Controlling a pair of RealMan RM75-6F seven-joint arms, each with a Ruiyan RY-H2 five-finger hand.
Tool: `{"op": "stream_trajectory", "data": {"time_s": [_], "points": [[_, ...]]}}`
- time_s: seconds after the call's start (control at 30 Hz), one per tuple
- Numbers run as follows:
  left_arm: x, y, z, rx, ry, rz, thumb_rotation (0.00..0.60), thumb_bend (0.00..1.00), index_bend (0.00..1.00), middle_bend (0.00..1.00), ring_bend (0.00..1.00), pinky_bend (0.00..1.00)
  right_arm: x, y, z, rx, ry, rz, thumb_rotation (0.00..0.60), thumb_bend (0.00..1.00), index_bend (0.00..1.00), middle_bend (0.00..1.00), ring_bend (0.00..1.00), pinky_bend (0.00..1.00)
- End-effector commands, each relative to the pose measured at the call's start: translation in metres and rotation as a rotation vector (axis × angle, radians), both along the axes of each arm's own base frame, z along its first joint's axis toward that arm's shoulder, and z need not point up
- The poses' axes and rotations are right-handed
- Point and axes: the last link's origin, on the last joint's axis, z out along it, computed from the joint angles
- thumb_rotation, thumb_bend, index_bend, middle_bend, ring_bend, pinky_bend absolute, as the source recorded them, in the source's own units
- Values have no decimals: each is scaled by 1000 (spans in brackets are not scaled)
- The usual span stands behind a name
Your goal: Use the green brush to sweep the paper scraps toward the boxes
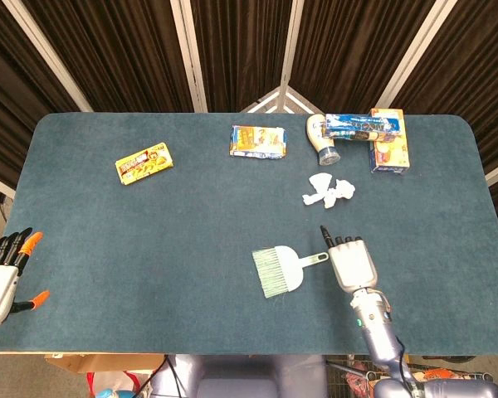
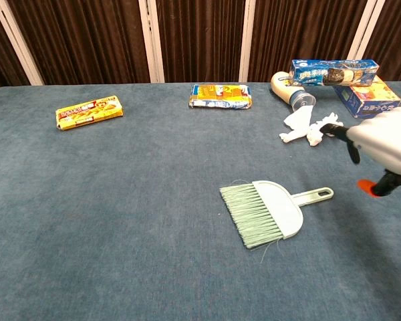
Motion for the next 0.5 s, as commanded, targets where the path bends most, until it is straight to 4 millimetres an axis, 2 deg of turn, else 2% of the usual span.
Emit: {"op": "stream_trajectory", "data": {"time_s": [0.03,0.2,0.37,0.5], "points": [[0,0,0,4,2,-1,600,51,0,0,0,0,-14,8,20,-18,-15,-6,600,362,0,156,164,245],[-1,0,1,9,8,1,600,51,0,0,0,0,-43,29,62,-69,-104,4,600,360,0,27,22,143],[-2,2,1,18,17,4,600,51,0,0,0,0,-78,60,100,-97,-212,-26,600,316,0,0,0,73],[-4,2,1,20,26,9,600,51,0,0,0,0,-92,78,119,-119,-260,-49,600,310,0,0,0,61]]}}
